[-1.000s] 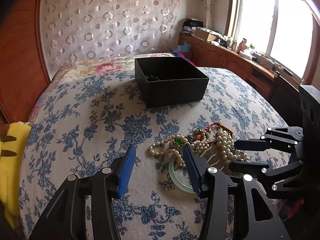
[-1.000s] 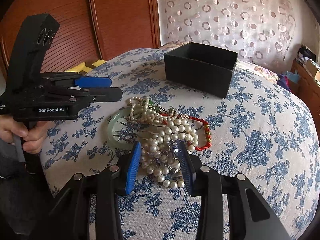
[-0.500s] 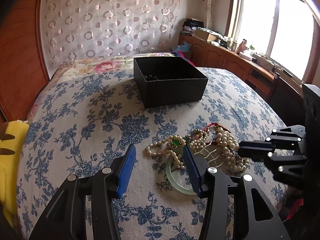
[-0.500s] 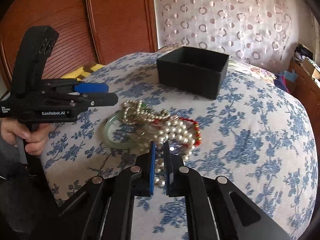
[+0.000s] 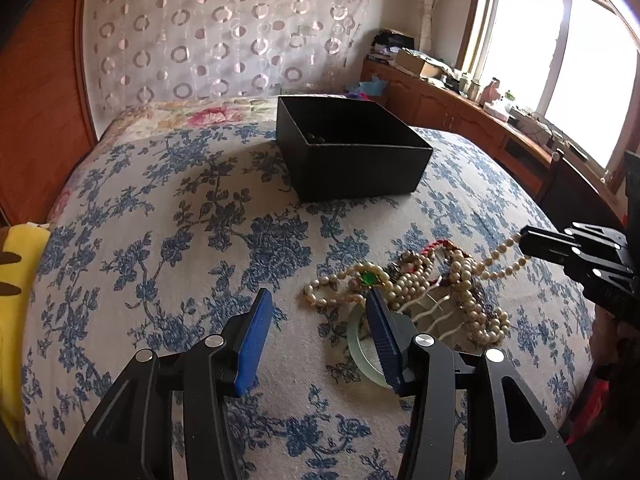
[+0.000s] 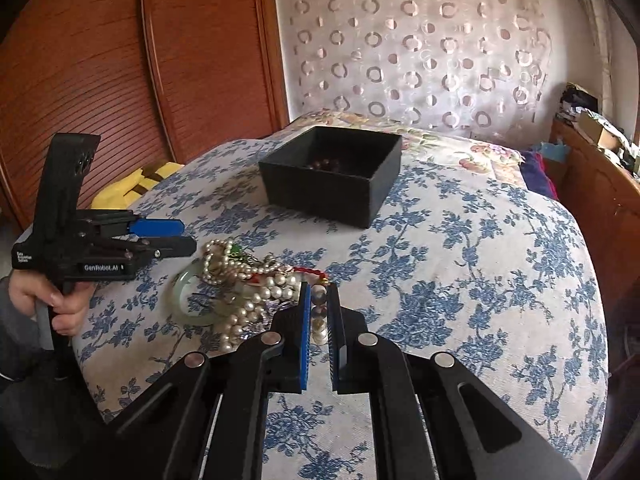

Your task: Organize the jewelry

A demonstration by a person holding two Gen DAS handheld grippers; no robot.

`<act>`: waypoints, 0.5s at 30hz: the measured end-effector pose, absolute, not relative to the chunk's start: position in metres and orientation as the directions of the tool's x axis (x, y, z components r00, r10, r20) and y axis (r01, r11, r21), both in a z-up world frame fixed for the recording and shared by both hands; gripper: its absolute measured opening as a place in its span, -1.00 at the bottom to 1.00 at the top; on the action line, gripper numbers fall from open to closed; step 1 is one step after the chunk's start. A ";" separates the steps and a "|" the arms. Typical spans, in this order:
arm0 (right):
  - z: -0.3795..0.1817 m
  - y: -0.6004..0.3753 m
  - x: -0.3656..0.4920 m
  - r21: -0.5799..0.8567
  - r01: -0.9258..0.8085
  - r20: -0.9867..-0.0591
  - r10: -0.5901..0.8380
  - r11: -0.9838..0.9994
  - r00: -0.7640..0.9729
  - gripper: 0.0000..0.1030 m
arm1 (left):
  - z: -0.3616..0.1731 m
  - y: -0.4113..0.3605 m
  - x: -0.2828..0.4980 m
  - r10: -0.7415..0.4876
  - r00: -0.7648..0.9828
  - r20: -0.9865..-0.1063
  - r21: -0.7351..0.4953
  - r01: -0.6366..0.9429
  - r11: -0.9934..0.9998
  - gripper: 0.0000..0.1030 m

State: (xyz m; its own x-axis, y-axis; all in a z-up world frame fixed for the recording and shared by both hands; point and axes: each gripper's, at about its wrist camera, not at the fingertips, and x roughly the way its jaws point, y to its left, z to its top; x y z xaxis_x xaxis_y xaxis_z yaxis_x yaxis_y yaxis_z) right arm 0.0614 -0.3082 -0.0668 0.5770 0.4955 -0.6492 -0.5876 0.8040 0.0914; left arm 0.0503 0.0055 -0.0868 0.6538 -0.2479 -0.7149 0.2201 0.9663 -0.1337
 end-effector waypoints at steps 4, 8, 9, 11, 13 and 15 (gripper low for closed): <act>-0.069 -0.309 0.063 0.095 -0.582 -0.650 0.493 0.807 0.578 -0.83 | -0.088 0.006 0.064 -0.232 0.640 -0.732 -0.106 0.230 0.967 -0.29; -0.069 -0.309 0.064 0.089 -0.589 -0.646 0.496 0.803 0.580 -0.83 | -0.096 0.000 0.079 -0.205 0.598 -0.775 -0.038 0.279 0.959 -0.36; -0.069 -0.309 0.064 0.088 -0.589 -0.646 0.497 0.803 0.580 -0.83 | -0.097 -0.002 0.081 -0.201 0.592 -0.781 -0.026 0.291 0.957 -0.36; -0.069 -0.310 0.067 0.088 -0.587 -0.646 0.495 0.805 0.581 -0.83 | -0.100 -0.005 0.086 -0.191 0.577 -0.794 0.004 0.319 0.948 -0.36; -0.068 -0.310 0.069 0.087 -0.583 -0.647 0.491 0.808 0.583 -0.83 | -0.100 -0.009 0.089 -0.195 0.564 -0.803 0.019 0.350 0.936 -0.36; -0.067 -0.310 0.071 0.088 -0.584 -0.646 0.493 0.807 0.583 -0.83 | -0.100 -0.012 0.094 -0.201 0.554 -0.808 0.021 0.369 0.929 -0.36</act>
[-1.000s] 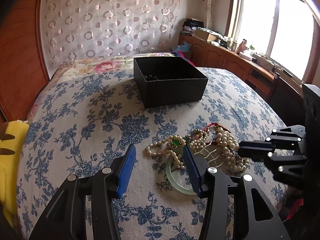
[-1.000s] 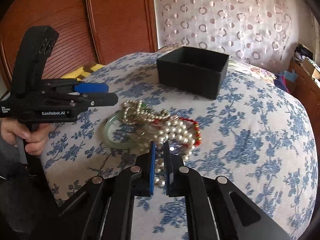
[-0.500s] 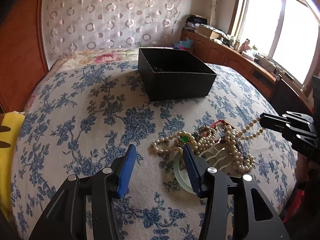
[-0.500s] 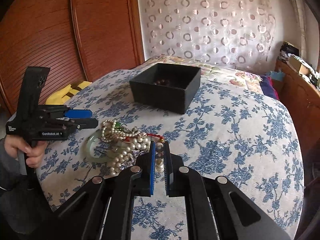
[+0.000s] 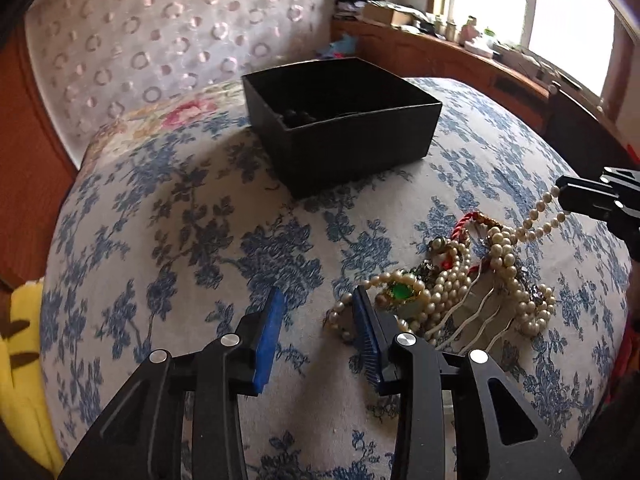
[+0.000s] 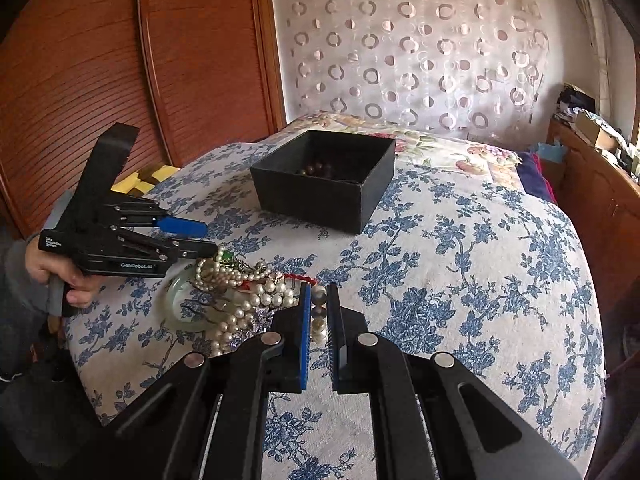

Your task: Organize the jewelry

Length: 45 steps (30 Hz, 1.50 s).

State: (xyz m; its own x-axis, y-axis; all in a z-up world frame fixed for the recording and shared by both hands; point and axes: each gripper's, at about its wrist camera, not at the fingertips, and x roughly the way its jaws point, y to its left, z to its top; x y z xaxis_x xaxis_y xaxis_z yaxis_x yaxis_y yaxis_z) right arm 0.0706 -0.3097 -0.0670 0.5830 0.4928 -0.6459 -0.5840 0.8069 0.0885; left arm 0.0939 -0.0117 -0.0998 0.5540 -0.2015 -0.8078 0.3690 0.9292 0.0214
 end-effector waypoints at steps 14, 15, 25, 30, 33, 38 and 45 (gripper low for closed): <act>-0.031 -0.309 0.072 0.054 -0.607 -0.618 0.504 0.793 0.604 -0.83 | -0.081 -0.014 0.093 -0.251 0.591 -0.766 -0.057 0.327 0.943 -0.92; -0.028 -0.308 0.071 0.049 -0.609 -0.613 0.505 0.791 0.607 -0.83 | -0.071 -0.013 0.090 -0.257 0.610 -0.749 -0.063 0.321 0.945 -0.92; 0.021 -0.296 0.066 0.004 -0.631 -0.540 0.533 0.776 0.652 -0.84 | 0.004 -0.020 0.067 -0.313 0.722 -0.617 -0.076 0.341 0.937 -0.92; 0.046 -0.294 0.067 -0.018 -0.627 -0.496 0.537 0.779 0.682 -0.84 | 0.034 -0.024 0.060 -0.326 0.762 -0.560 -0.059 0.356 0.933 -0.92; 0.058 -0.295 0.069 -0.026 -0.623 -0.473 0.539 0.782 0.697 -0.84 | 0.047 -0.025 0.060 -0.324 0.778 -0.538 -0.044 0.358 0.933 -0.92; 0.074 -0.292 0.072 -0.054 -0.622 -0.443 0.539 0.781 0.716 -0.84 | 0.066 -0.027 0.061 -0.313 0.807 -0.500 -0.019 0.351 0.936 -0.92; 0.096 -0.294 0.080 -0.070 -0.605 -0.398 0.534 0.793 0.746 -0.84 | 0.088 -0.026 0.069 -0.297 0.832 -0.468 -0.001 0.335 0.942 -0.92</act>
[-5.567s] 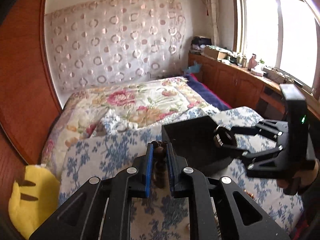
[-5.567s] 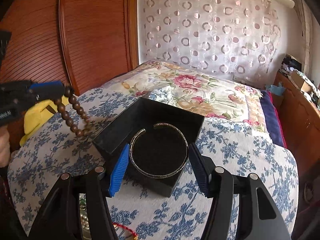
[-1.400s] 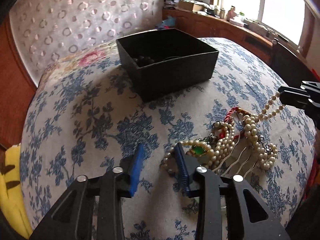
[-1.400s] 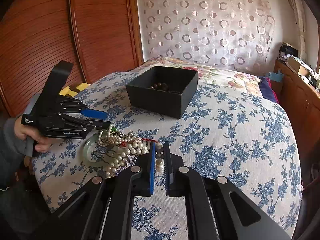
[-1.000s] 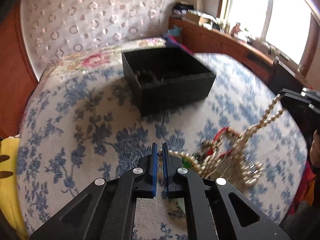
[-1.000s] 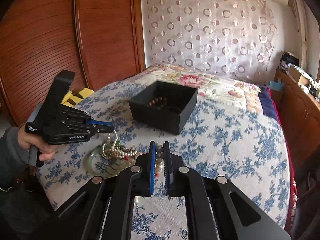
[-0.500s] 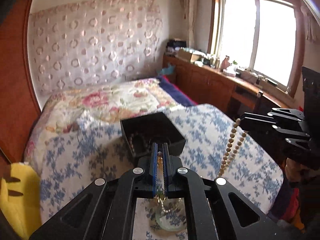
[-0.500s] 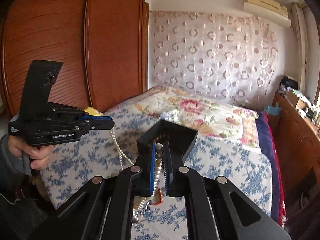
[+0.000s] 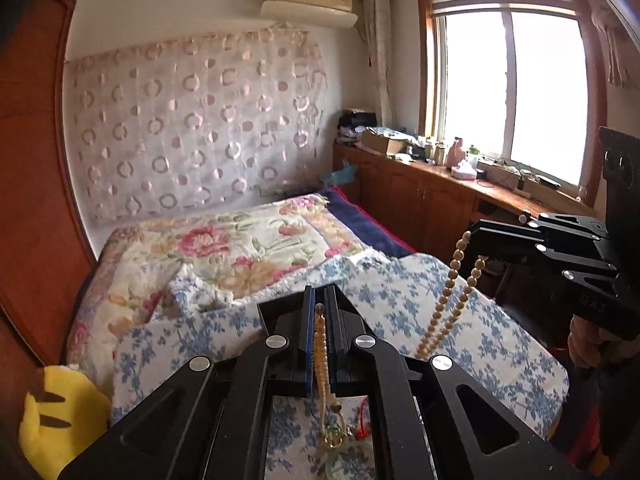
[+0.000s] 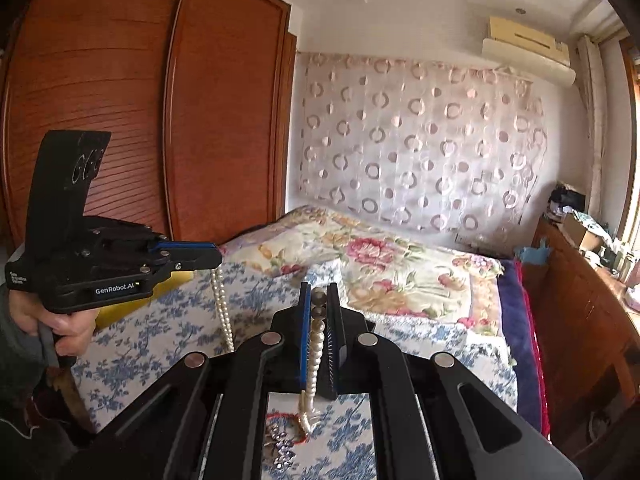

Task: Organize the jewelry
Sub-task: 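Lift the pearl necklace with the right tool and lower it into the black box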

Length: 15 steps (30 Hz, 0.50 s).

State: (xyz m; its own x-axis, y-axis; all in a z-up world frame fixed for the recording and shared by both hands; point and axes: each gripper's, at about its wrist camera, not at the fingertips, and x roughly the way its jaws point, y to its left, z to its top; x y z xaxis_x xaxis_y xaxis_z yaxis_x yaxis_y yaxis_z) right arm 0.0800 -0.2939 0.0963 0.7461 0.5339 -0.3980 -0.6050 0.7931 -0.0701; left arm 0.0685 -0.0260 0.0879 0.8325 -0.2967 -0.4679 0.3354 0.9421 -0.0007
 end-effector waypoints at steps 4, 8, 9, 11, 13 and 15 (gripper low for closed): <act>0.105 -0.293 0.089 -0.092 -0.591 -0.389 0.518 0.801 0.762 -0.84 | 0.099 -0.028 0.074 -0.285 0.846 -0.450 0.019 0.329 0.944 -0.92; 0.105 -0.289 0.100 -0.094 -0.585 -0.394 0.509 0.806 0.765 -0.84 | 0.108 -0.030 0.082 -0.289 0.852 -0.437 0.024 0.332 0.943 -0.92; 0.105 -0.289 0.102 -0.095 -0.585 -0.395 0.509 0.805 0.765 -0.84 | 0.110 -0.031 0.085 -0.291 0.853 -0.433 0.024 0.333 0.942 -0.92; 0.106 -0.288 0.110 -0.097 -0.588 -0.398 0.510 0.803 0.762 -0.84 | 0.111 -0.031 0.089 -0.298 0.853 -0.429 0.018 0.338 0.941 -0.92; 0.106 -0.286 0.115 -0.100 -0.590 -0.400 0.511 0.801 0.761 -0.84 | 0.113 -0.031 0.094 -0.302 0.854 -0.425 0.014 0.339 0.941 -0.92; 0.108 -0.284 0.122 -0.102 -0.593 -0.399 0.514 0.799 0.760 -0.84 | 0.114 -0.031 0.101 -0.307 0.853 -0.421 0.006 0.341 0.940 -0.92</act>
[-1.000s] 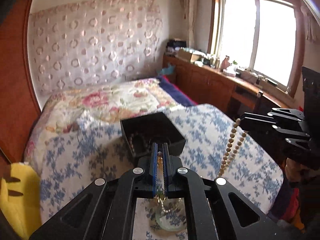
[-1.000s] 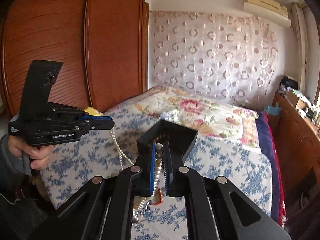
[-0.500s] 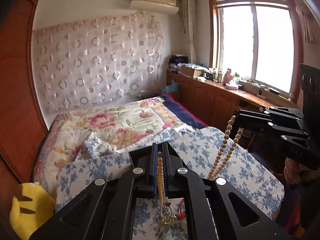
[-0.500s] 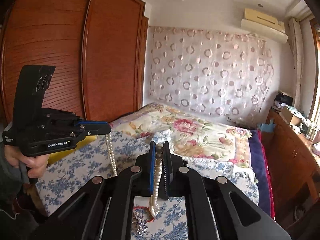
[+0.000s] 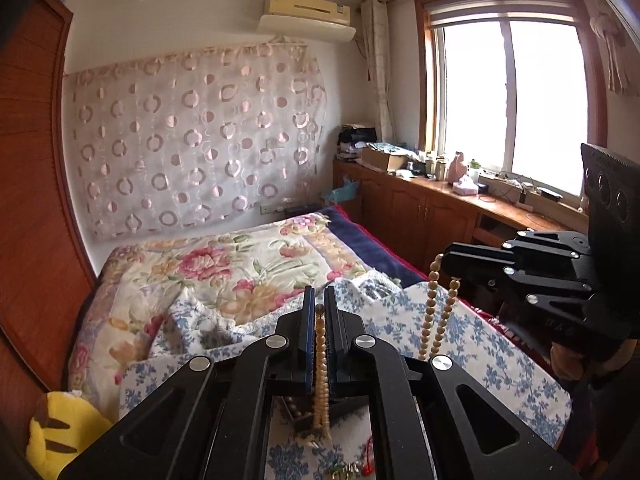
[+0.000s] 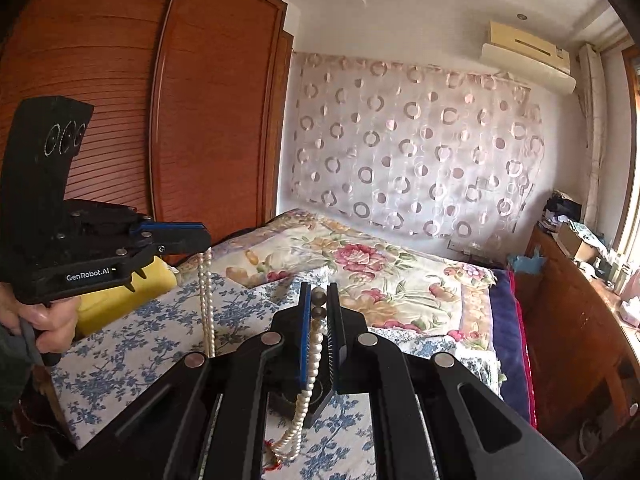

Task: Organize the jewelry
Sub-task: 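Lift the pearl necklace with the right tool and lower it into the black box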

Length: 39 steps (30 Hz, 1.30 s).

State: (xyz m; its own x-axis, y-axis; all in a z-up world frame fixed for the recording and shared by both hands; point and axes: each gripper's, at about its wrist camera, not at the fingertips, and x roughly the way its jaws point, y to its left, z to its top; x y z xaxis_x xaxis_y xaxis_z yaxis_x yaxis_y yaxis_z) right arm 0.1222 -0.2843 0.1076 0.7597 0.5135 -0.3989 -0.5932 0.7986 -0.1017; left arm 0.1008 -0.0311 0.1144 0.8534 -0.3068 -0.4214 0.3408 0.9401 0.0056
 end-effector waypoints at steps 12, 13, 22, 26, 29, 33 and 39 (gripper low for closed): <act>0.124 -0.271 0.170 -0.082 -0.625 -0.392 0.552 0.776 0.736 -0.84 | 0.122 -0.034 0.140 -0.319 0.844 -0.431 -0.024 0.342 0.939 -0.92; 0.126 -0.270 0.174 -0.079 -0.627 -0.392 0.554 0.775 0.734 -0.84 | 0.123 -0.035 0.145 -0.317 0.842 -0.436 -0.021 0.342 0.939 -0.92; 0.120 -0.259 0.212 -0.066 -0.657 -0.423 0.575 0.751 0.700 -0.84 | 0.102 -0.037 0.172 -0.326 0.810 -0.487 -0.039 0.352 0.935 -0.92; 0.092 -0.251 0.231 -0.043 -0.655 -0.469 0.563 0.755 0.680 -0.84 | 0.071 -0.035 0.181 -0.318 0.784 -0.533 -0.055 0.343 0.938 -0.92; 0.064 -0.245 0.245 -0.017 -0.654 -0.518 0.553 0.756 0.652 -0.84 | 0.052 -0.029 0.186 -0.316 0.765 -0.561 -0.078 0.331 0.940 -0.92; 0.034 -0.237 0.255 0.012 -0.658 -0.566 0.547 0.753 0.616 -0.84 | 0.024 -0.024 0.188 -0.307 0.743 -0.595 -0.096 0.314 0.945 -0.92; 0.011 -0.229 0.252 0.033 -0.675 -0.595 0.558 0.737 0.579 -0.83 | 0.003 -0.019 0.186 -0.295 0.727 -0.620 -0.104 0.296 0.949 -0.92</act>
State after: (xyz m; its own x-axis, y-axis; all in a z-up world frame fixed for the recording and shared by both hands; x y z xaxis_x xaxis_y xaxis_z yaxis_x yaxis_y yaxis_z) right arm 0.2522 -0.2286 0.0107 0.5790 0.5578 -0.5947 -0.6754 0.7367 0.0334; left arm 0.1863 -0.0195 0.0028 0.7267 -0.2949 -0.6204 0.2962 0.9494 -0.1043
